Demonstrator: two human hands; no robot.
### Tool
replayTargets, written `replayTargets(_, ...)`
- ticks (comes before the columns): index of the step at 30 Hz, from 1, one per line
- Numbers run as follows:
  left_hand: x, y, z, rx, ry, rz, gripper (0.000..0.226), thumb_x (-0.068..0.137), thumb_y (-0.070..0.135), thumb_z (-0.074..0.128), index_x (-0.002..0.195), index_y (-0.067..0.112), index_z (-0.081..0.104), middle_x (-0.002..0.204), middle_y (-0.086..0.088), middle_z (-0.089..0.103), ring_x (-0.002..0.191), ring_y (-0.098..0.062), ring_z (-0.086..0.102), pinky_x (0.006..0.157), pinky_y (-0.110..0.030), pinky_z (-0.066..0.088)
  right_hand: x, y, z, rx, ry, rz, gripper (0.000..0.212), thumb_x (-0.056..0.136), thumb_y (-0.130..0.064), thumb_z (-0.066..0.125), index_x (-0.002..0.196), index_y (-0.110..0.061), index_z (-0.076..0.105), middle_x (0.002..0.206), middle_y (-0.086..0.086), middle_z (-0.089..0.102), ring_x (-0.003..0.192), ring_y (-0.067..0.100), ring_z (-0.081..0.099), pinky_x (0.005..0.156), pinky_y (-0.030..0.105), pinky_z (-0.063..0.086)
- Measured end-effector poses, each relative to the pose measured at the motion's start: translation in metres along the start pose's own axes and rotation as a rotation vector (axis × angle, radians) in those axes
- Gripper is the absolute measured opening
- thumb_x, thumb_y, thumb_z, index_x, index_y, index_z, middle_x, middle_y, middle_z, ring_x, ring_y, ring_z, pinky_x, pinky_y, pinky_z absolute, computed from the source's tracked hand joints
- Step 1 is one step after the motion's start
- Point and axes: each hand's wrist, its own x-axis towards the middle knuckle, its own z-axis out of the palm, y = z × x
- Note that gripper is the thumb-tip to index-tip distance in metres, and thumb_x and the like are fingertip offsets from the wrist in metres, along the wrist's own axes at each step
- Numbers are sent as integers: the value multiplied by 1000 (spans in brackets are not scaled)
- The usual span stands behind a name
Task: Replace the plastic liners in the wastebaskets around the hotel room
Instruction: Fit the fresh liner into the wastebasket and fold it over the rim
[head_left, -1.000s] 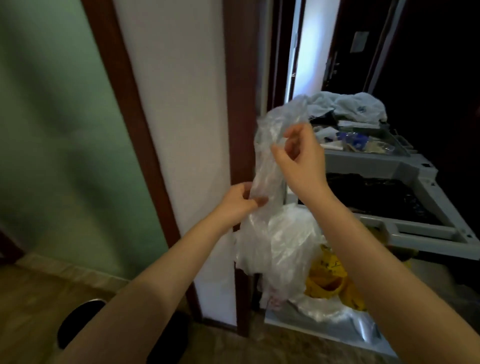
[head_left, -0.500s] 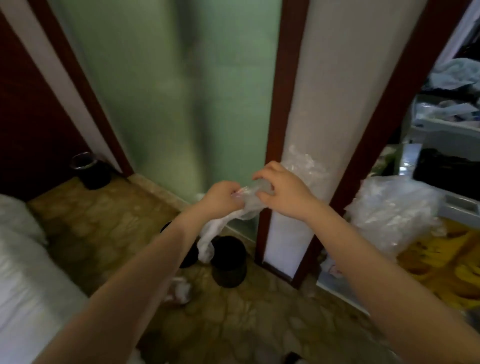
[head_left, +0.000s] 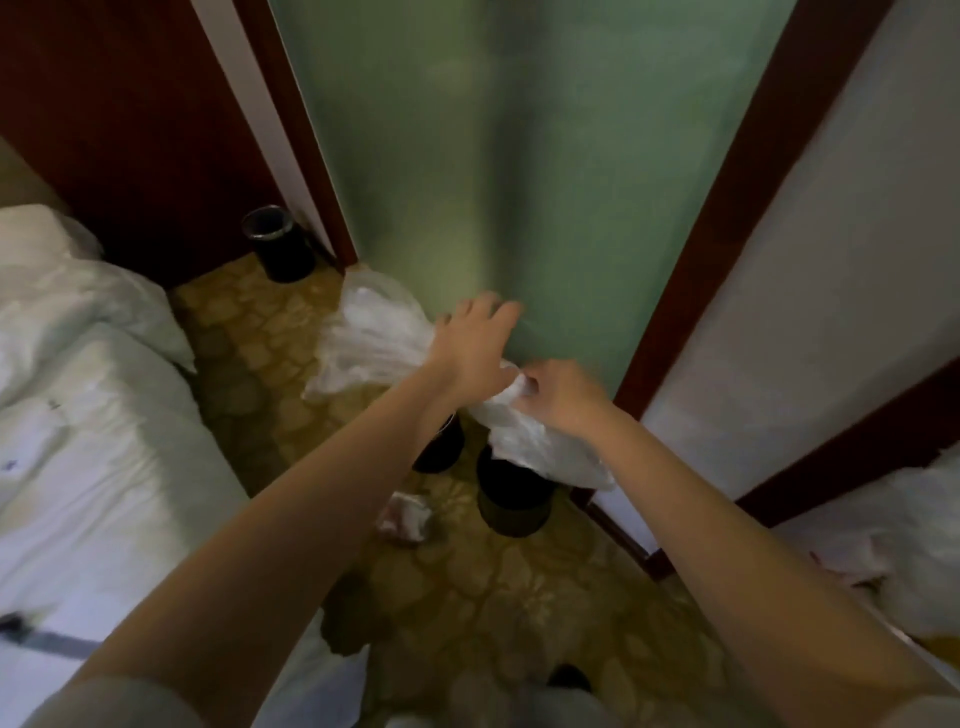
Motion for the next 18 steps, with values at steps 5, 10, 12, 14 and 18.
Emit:
replayTargets(5, 31, -5, 60, -365, 344, 175, 38, 81, 35, 58, 102, 3, 59, 99, -8, 54, 85, -18, 50, 73, -23, 36, 53, 43, 57, 355, -43, 131, 31, 87, -25, 57, 64, -22, 36, 62, -7, 40, 57, 10, 40, 57, 29, 32)
replayTargets(10, 44, -44, 178, -493, 360, 102, 22, 87, 24, 58, 80, 4, 55, 78, 0, 45, 68, -14, 42, 63, -20, 30, 109, 98, 140, 513, -4, 282, 34, 88, -22, 63, 62, -19, 41, 66, -4, 44, 66, 15, 44, 57, 28, 32)
replayTargets(12, 49, -61, 230, -526, 324, 12, 16, 89, 16, 61, 85, 1, 57, 84, -7, 51, 71, -18, 47, 65, -24, 36, 130, 120, 177, 562, 35, 324, 28, 89, -22, 64, 66, -17, 48, 71, 0, 50, 71, 17, 48, 61, 28, 35)
replayTargets(14, 61, -79, 283, -567, 225, -115, 21, 89, 20, 62, 101, 2, 58, 99, -9, 54, 87, -24, 55, 79, -35, 46, 148, 141, 214, 612, 73, 338, 21, 90, -25, 65, 74, -13, 58, 74, 1, 55, 73, 17, 53, 62, 29, 39)
replayTargets(18, 99, -106, 379, -842, -70, -361, 78, 83, 37, 70, 145, 12, 30, 145, -13, 35, 131, -27, 39, 108, -43, 37, 182, 180, 283, 663, 168, 340, 23, 87, -24, 70, 92, -2, 66, 86, 11, 66, 81, 22, 60, 76, 37, 50)
